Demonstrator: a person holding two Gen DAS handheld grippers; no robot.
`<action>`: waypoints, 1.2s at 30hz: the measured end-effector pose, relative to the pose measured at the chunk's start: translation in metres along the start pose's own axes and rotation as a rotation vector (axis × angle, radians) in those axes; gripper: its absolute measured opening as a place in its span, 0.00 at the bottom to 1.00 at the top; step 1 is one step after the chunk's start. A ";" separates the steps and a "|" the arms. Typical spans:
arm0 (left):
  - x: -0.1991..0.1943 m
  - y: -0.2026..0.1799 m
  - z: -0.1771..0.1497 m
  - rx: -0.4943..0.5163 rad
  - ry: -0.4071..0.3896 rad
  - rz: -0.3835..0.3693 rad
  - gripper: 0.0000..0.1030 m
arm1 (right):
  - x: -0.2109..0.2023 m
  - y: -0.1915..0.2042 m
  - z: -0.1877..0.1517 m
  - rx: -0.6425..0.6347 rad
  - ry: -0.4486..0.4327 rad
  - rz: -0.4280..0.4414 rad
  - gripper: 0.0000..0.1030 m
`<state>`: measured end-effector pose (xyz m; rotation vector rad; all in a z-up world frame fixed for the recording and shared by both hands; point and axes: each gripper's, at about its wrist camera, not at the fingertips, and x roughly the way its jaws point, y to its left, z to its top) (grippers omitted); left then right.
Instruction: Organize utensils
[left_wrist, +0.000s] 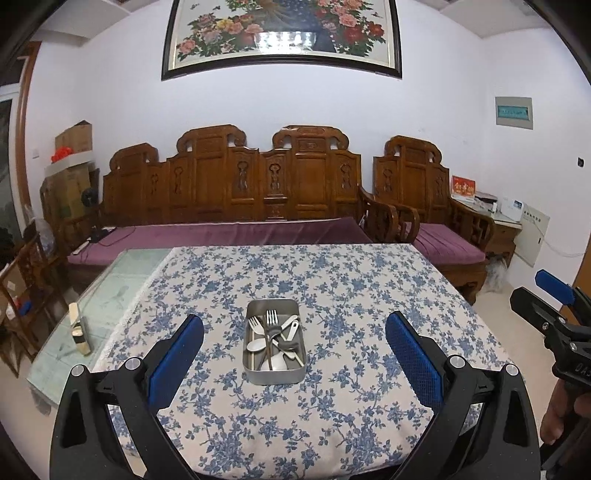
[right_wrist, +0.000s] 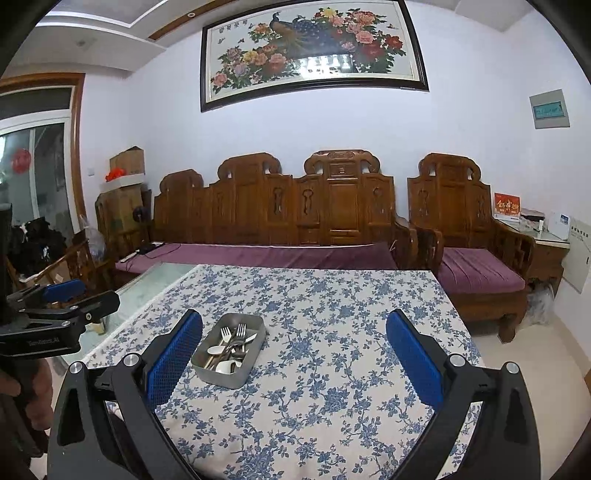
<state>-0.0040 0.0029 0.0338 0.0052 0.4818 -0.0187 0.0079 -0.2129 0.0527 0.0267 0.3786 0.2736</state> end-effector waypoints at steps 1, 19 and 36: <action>0.000 0.000 0.000 0.000 0.000 0.000 0.92 | 0.000 0.001 0.000 -0.002 -0.001 -0.002 0.97; -0.003 0.000 0.000 0.000 -0.004 0.006 0.92 | -0.004 0.000 -0.001 0.003 0.001 -0.002 0.97; -0.005 -0.004 0.002 0.004 -0.014 -0.005 0.92 | -0.004 -0.001 -0.002 0.008 0.002 0.000 0.97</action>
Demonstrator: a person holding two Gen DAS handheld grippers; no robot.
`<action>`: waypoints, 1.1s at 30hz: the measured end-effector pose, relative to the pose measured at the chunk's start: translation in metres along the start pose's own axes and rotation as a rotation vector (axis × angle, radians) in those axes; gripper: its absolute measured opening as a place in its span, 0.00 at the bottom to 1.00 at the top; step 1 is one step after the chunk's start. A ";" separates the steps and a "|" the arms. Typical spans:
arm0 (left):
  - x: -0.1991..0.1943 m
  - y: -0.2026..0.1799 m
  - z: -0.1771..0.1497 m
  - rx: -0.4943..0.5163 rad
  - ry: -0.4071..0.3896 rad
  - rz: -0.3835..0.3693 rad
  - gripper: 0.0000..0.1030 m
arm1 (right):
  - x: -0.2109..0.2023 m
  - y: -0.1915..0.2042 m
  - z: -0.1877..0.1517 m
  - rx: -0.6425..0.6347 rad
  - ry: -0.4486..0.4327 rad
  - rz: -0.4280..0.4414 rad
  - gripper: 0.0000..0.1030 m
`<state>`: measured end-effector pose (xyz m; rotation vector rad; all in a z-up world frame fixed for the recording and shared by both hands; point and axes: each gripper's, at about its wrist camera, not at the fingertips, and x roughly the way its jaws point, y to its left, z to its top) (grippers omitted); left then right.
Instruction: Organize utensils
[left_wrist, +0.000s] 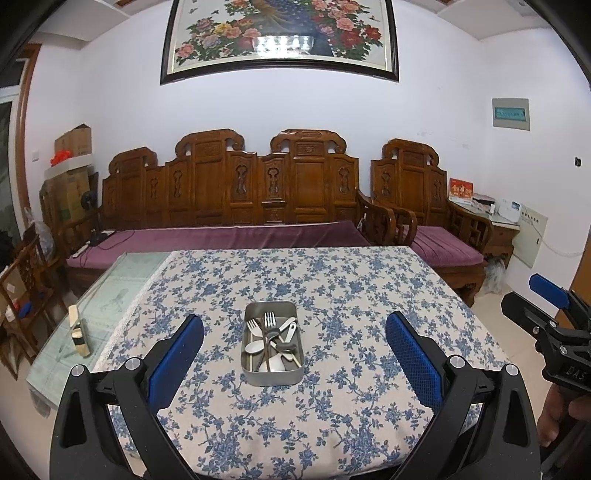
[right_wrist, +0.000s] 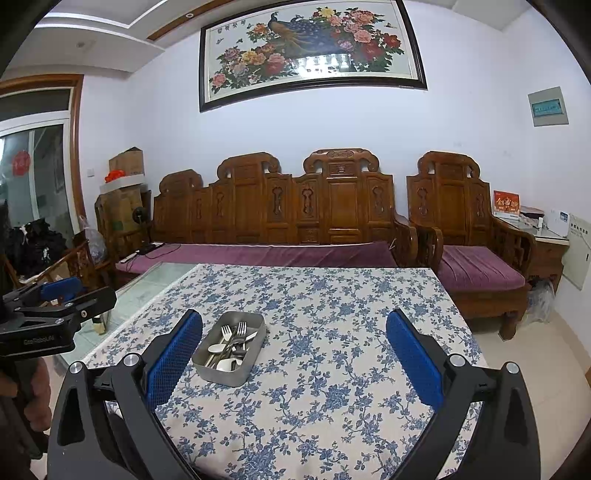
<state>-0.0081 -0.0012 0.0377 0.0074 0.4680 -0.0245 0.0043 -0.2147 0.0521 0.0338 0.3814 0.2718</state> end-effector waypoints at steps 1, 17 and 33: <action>0.000 0.000 0.000 0.000 0.000 0.001 0.92 | 0.001 0.000 0.000 -0.001 0.000 0.000 0.97; -0.002 -0.001 -0.001 0.006 -0.005 -0.005 0.92 | 0.001 -0.001 -0.002 -0.001 0.000 -0.001 0.97; -0.006 -0.003 0.001 0.009 -0.015 -0.013 0.92 | 0.002 -0.004 -0.002 0.003 -0.005 -0.002 0.97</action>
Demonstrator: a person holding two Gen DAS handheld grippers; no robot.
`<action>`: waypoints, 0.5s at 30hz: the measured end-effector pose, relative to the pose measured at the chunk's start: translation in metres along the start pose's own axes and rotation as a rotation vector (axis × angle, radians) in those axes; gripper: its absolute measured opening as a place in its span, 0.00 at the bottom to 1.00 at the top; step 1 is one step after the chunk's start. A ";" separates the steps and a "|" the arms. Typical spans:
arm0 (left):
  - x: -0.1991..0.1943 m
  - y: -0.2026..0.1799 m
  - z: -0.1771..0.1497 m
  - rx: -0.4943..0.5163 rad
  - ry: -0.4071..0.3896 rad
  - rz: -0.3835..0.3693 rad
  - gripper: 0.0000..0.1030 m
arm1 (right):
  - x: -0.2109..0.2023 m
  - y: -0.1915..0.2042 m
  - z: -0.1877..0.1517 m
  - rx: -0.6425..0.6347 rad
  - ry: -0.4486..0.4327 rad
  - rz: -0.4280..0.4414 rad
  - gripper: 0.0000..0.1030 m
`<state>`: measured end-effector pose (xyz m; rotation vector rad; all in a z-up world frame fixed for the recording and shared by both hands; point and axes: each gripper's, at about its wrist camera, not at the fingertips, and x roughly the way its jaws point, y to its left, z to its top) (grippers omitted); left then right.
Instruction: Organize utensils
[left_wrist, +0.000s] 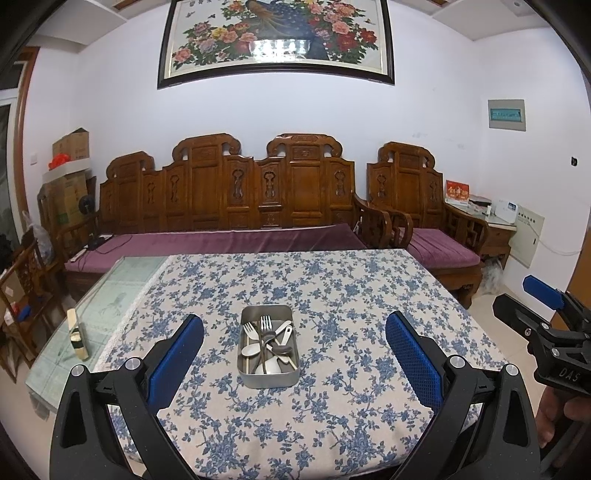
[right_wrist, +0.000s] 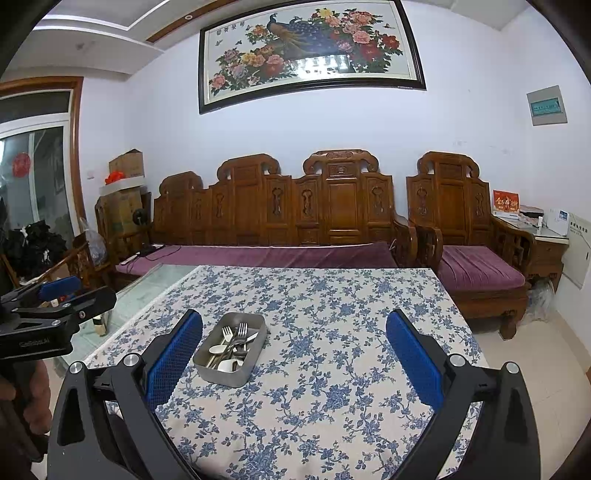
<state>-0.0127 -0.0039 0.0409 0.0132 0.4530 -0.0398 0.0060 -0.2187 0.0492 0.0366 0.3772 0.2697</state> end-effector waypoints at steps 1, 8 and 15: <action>0.000 0.000 0.000 0.000 0.000 0.000 0.92 | 0.000 0.002 0.000 0.001 0.000 -0.001 0.97; 0.000 0.000 0.000 0.000 0.000 0.001 0.92 | -0.002 0.003 0.000 0.002 0.000 -0.002 0.97; 0.000 -0.001 0.001 0.002 0.000 0.003 0.92 | -0.001 0.004 0.000 0.003 -0.001 -0.002 0.97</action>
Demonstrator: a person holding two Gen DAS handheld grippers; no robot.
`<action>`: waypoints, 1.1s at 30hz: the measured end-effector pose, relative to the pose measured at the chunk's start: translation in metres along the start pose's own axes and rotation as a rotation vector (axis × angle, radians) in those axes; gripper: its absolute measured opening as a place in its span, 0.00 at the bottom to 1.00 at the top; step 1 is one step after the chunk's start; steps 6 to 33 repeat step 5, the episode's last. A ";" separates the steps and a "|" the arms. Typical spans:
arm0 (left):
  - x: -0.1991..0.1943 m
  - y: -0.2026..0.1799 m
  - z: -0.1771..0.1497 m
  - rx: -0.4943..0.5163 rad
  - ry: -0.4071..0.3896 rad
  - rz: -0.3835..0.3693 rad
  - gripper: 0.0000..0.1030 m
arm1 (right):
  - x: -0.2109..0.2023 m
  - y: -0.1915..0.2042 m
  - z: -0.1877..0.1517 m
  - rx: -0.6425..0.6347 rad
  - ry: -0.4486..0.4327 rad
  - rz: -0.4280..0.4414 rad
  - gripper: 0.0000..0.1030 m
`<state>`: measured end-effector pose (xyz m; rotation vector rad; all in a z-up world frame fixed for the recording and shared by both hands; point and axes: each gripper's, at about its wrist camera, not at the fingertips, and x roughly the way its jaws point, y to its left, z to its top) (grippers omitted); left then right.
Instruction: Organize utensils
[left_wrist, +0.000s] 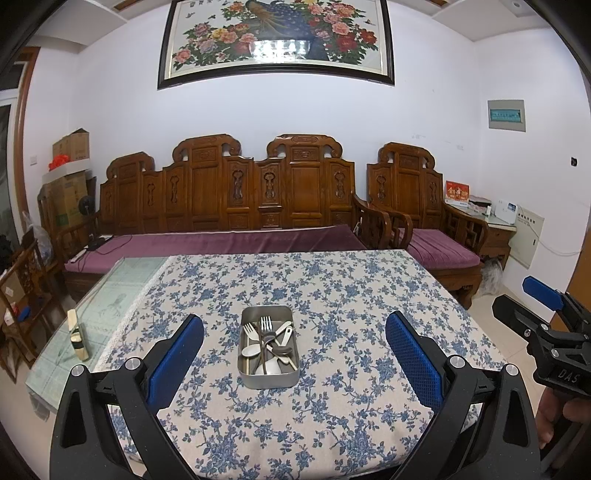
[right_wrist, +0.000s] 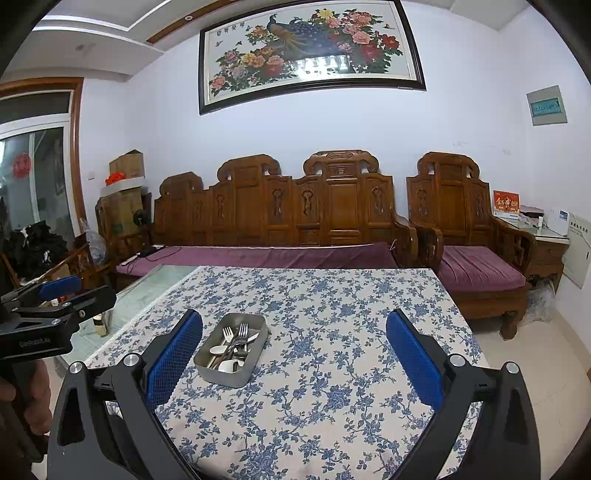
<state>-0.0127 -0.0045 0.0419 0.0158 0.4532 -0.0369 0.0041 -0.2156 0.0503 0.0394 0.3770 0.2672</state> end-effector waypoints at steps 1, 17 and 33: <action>-0.001 0.000 0.000 0.000 -0.001 0.002 0.92 | 0.000 0.000 0.000 -0.001 0.000 0.000 0.97; -0.001 0.000 0.001 0.000 -0.001 -0.003 0.92 | 0.000 0.000 0.000 -0.001 0.000 0.001 0.97; -0.001 0.000 0.001 0.000 -0.001 -0.003 0.92 | 0.000 0.000 0.000 -0.001 0.000 0.001 0.97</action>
